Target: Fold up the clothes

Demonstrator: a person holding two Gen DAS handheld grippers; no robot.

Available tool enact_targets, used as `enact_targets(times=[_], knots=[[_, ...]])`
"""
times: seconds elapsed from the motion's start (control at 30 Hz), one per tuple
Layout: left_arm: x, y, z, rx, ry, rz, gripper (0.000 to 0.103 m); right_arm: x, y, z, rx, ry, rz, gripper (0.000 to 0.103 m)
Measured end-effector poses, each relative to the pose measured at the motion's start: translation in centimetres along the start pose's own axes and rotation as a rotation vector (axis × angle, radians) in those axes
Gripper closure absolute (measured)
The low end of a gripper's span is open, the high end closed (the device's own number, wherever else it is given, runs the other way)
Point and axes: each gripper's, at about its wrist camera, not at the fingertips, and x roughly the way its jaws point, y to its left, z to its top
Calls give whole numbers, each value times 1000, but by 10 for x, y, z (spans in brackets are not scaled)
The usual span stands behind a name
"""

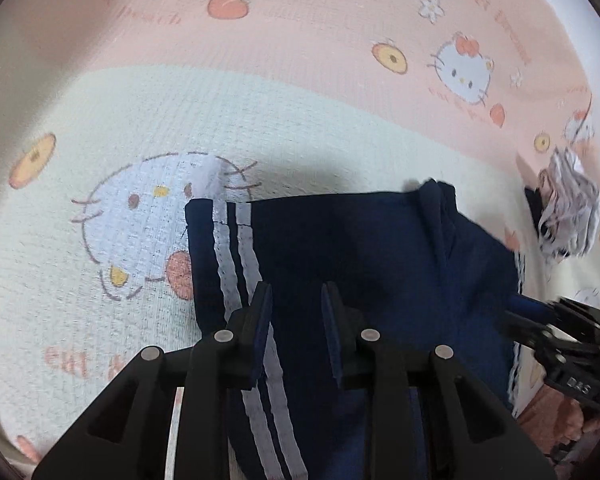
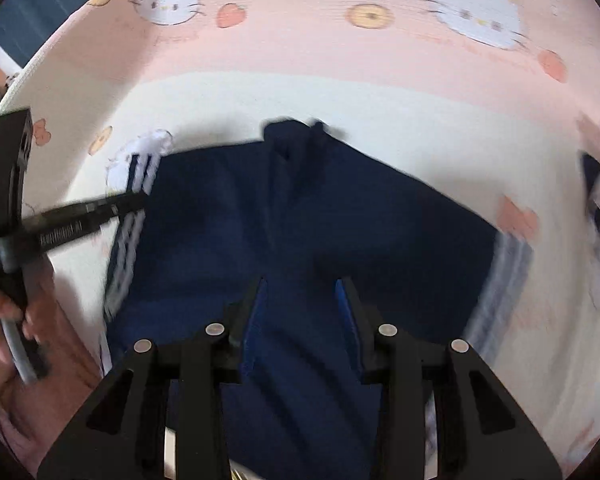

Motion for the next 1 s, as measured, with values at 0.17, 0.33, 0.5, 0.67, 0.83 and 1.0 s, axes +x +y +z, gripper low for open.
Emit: enact_targets(times=[0.17, 0.33, 0.5, 0.67, 0.83, 1.0], knots=[[12, 18, 4, -88, -4, -55, 76, 39, 24, 39, -77, 27, 31, 67], [15, 34, 7, -111, -20, 6, 76, 79, 25, 61, -85, 71, 16, 67], [16, 46, 13, -190, -47, 44, 78, 80, 6, 78, -20, -2, 38, 67], [12, 37, 13, -178, -70, 21, 77, 83, -16, 84, 86, -14, 48, 67], [14, 9, 10, -76, -60, -24, 71, 66, 1, 78, 22, -97, 49, 67], [27, 5, 7, -48, -25, 39, 71, 95, 11, 82, -43, -12, -24, 66]])
